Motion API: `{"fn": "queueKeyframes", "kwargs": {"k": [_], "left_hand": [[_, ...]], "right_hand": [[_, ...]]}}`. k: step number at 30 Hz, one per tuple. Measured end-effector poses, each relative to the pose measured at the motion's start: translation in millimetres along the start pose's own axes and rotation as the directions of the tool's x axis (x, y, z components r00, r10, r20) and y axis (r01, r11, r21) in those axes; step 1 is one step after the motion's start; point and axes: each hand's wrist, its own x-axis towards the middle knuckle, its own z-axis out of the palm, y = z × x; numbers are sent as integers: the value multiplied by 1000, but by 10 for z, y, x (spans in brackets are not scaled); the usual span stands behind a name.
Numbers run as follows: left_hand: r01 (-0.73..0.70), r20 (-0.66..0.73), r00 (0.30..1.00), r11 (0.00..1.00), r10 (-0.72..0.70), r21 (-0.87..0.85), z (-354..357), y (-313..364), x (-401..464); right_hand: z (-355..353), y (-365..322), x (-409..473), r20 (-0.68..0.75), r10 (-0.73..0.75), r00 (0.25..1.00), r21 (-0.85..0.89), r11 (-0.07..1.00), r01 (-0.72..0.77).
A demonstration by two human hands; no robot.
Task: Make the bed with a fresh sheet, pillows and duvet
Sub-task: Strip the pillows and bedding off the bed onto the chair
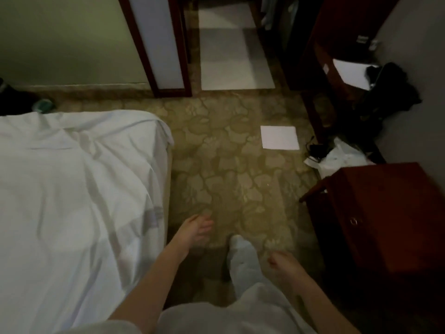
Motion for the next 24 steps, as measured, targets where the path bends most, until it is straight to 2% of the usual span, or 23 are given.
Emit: {"fn": "queueKeyframes", "kwargs": {"k": [2,3,6,10,14,21,24], "left_hand": [[23,-31,999,999,-24,-37,4,280,131],[29,-65,997,998,-33,-65,6,457,248],[14,-117,993,987,-34,-163,-103,898,517],[38,-236,965,954,-112,-296,-433,1232,989],[51,-334,923,921,-191,-386,-857,1697,1672],[-42,-336,929,858,-155,-512,-1553,3107,2841],[-59,-296,945,816,-141,-575,-1917,3837,3228]], "right_hand": [[-42,-556,225,1,-31,1000,-88,996,31],[-71,-940,385,45,-40,998,-155,987,47],[-30,-1878,851,149,-64,987,-153,984,87],[222,-3020,1355,241,-165,956,-72,980,187],[641,-4157,1855,364,-241,900,-138,941,308],[1283,-6050,2698,449,-240,861,-263,886,383],[1318,-6777,3006,391,-262,882,-356,841,407]]}}
